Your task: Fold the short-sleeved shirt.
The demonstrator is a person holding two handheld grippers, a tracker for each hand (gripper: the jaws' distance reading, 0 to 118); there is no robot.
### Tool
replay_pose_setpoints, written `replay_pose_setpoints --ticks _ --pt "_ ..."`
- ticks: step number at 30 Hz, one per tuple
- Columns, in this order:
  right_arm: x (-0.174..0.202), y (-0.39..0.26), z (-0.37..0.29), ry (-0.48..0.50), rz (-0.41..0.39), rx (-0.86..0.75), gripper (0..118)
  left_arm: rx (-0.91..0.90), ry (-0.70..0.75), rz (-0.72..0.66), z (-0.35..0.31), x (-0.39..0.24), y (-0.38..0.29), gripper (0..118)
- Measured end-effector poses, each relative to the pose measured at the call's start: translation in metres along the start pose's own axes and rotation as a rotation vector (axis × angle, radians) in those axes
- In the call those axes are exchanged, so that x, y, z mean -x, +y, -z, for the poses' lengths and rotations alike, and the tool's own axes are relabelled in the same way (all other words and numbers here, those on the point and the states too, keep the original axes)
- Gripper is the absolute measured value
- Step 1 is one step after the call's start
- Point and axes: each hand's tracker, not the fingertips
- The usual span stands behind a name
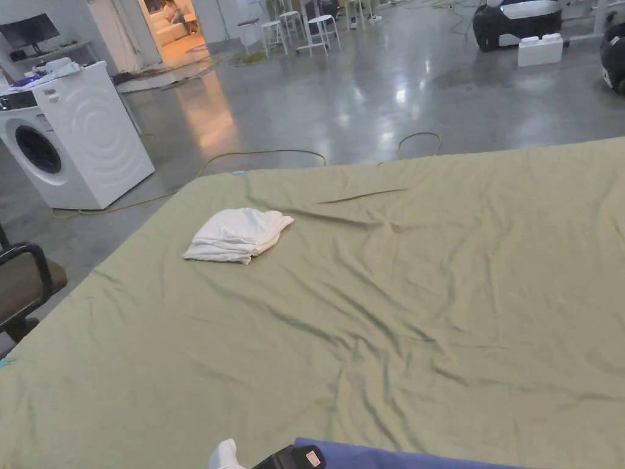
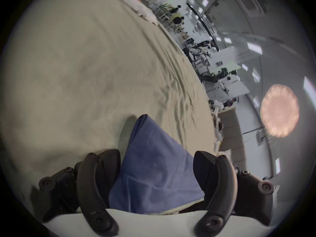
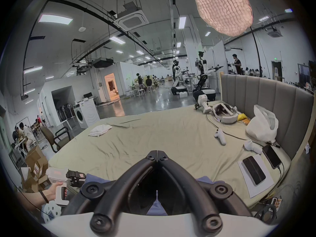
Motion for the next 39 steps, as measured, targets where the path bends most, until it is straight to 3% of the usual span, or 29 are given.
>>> replay_pose_setpoints --ticks 2,3,4,7,8,14,18,21,25,29,33,36,39 --pt "-0.003 -0.001 0.0 -0.002 0.02 0.01 0 0.01 -0.009 -0.035 0.009 0.006 0.003 81" --pt "-0.004 -0.001 -0.001 -0.004 0.029 0.014 0 0.001 -0.009 -0.027 0.009 0.006 0.003 70" --pt "-0.005 -0.002 -0.002 -0.008 0.034 0.018 0 0.0 -0.013 -0.019 0.01 0.005 0.003 50" --pt "-0.008 -0.004 -0.003 -0.024 0.034 0.035 0 0.022 0.059 -0.05 0.014 0.014 0.007 24" --pt "-0.009 -0.004 -0.003 -0.035 0.026 0.041 0 0.013 0.012 -0.076 0.012 0.017 0.007 18" --pt "-0.017 -0.007 -0.005 -0.029 0.069 0.063 0 0.027 -0.072 -0.186 0.029 0.024 -0.003 11" --pt "-0.015 -0.009 -0.009 -0.041 0.069 0.067 0 -0.085 -0.021 -0.164 0.011 0.005 -0.011 10" --pt "-0.02 -0.012 -0.012 -0.042 0.038 0.08 0 -0.173 -0.179 -0.284 -0.022 0.008 0.002 10" --pt "-0.025 -0.017 -0.011 -0.049 0.013 0.094 0 -0.319 -0.094 -0.129 -0.079 -0.012 0.027 10" --pt "-0.027 -0.023 -0.008 -0.027 0.051 0.105 0 -0.323 -0.039 -0.041 -0.108 -0.046 0.041 10" --pt "-0.024 -0.023 -0.004 -0.012 0.075 0.103 0 -0.209 -0.124 0.083 -0.069 -0.107 0.0 10" --pt "-0.019 -0.019 -0.01 0.005 0.084 0.086 0 -0.059 -0.187 0.086 -0.003 -0.135 -0.038 10" --pt "-0.016 -0.018 -0.024 -0.012 0.073 0.075 0 0.126 -0.13 0.114 0.065 -0.153 -0.076 10"
